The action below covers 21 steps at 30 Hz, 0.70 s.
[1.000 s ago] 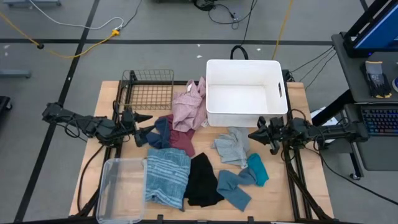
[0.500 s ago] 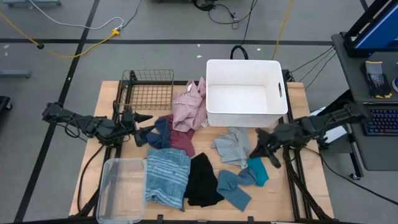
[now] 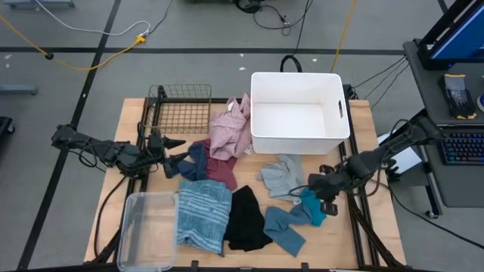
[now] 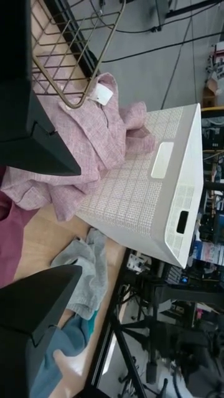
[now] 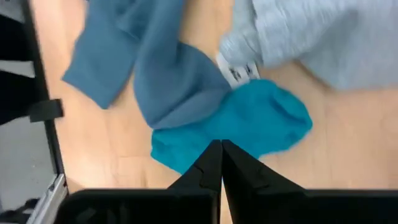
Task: Pick & Place Cloths
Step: Put the light blue sock into the transparent bin
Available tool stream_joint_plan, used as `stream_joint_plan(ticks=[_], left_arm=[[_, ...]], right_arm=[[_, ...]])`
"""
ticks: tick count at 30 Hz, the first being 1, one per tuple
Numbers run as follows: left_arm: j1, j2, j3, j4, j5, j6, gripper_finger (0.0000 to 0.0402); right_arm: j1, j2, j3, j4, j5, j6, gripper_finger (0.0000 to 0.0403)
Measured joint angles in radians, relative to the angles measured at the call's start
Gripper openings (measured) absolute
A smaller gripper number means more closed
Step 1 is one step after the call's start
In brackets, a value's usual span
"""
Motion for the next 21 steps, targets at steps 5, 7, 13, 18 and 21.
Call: stream_joint_plan(ticks=[5,7,13,18,21], left_arm=[[0.0,0.0,0.0,-0.005,0.0,0.0,0.025],[0.0,0.0,0.0,-0.008,0.0,0.0,0.025],[0.0,0.0,0.0,-0.012,0.0,0.0,0.025],[0.0,0.0,0.0,-0.021,0.0,0.0,0.025],[0.0,0.0,0.0,-0.024,0.0,0.0,0.025]], right_arm=[[0.013,0.019,0.0,-0.055,-0.051,0.109,0.0007],[0.012,0.018,0.0,-0.085,-0.05,0.177,0.0017],[0.012,0.018,0.0,-0.131,-0.048,0.297,0.0088],[0.011,0.018,-0.001,-0.124,-0.045,0.349,0.0164],[0.012,0.018,-0.017,-0.078,-0.046,0.38,0.02]])
